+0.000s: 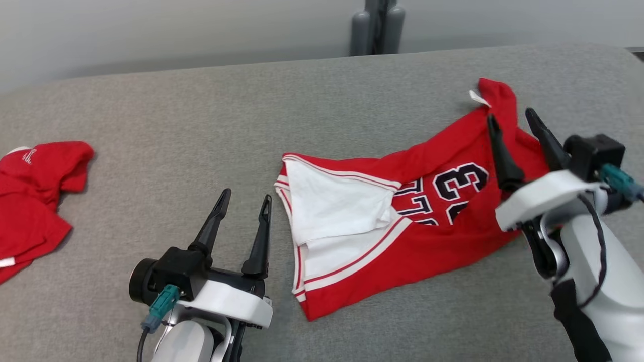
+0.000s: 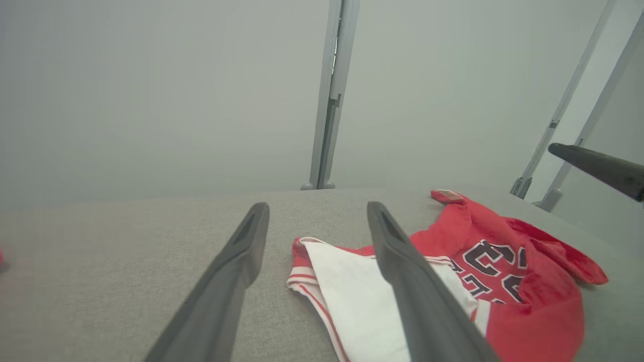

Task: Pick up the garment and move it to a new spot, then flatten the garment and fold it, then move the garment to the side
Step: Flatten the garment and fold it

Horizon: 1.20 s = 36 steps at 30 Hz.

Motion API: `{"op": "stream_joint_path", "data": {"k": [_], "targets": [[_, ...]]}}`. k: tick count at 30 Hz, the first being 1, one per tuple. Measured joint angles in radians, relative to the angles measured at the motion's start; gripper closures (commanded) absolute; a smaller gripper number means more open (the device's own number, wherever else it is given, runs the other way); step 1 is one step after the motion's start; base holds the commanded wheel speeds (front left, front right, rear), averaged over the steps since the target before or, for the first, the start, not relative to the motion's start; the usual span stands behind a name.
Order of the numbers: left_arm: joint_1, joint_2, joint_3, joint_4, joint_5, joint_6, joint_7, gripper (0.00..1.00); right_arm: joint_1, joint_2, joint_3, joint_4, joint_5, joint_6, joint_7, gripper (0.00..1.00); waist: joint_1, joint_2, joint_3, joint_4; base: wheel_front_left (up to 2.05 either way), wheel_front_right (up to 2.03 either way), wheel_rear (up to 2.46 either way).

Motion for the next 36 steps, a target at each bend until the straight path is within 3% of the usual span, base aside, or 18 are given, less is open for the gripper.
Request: {"op": "stream_joint_path", "data": {"k": [3,11,27,30,31,32,33,34,36], "targets": [[0.006,-0.001,0.006,0.019,-0.002,-0.001,0.0,0.0,0.139,-0.032,0.001,-0.153,0.05,0.0,0.0,0.0,0.0,0.0,-0.014,-0.041,0.0,0.0,0.0],[0.005,-0.001,0.009,0.142,-0.003,-0.013,0.0,0.0,0.373,0.039,-0.091,-0.345,0.083,0.0,-0.002,0.0,0.0,0.0,-0.023,-0.132,0.0,0.0,0.0],[-0.111,-0.001,-0.024,0.481,0.011,0.032,0.0,0.0,0.405,0.061,-0.09,-0.416,0.025,0.0,0.003,0.0,0.0001,0.0,0.023,-0.211,0.0,0.0,0.0],[-0.127,-0.001,-0.028,0.503,-0.008,0.019,0.0,0.0,0.408,0.064,-0.095,-0.418,0.024,0.0,0.003,0.0,0.0,0.0,0.031,-0.215,0.0,0.0,0.0],[-0.128,0.0,-0.029,0.499,-0.009,0.018,0.0,0.34,0.408,0.065,-0.098,-0.418,0.024,0.0,0.003,0.0,0.0,0.0,0.033,-0.215,0.0,0.0,0.0],[-0.131,0.0,-0.029,0.493,-0.004,0.019,0.0,0.61,0.408,0.067,-0.1,-0.418,0.024,0.0,0.003,0.0,0.0,0.0,0.035,-0.215,0.0,0.0,0.0],[-0.134,-0.001,-0.028,0.485,0.001,0.022,0.0,0.77,0.409,0.067,-0.101,-0.418,0.024,0.0,0.003,0.0,0.0001,0.0,0.035,-0.214,0.0,0.0,0.0],[-0.136,-0.001,-0.025,0.474,0.002,0.023,0.0,0.87,0.409,0.069,-0.103,-0.417,0.024,0.0,0.003,0.0,0.0,0.0,0.036,-0.213,0.0,0.0,0.0],[-0.135,-0.001,-0.019,0.455,0.009,0.028,0.0,0.91,0.411,0.07,-0.105,-0.415,0.024,0.0,0.003,0.0,0.0,0.0,0.036,-0.209,0.0,0.0,0.0]]}}
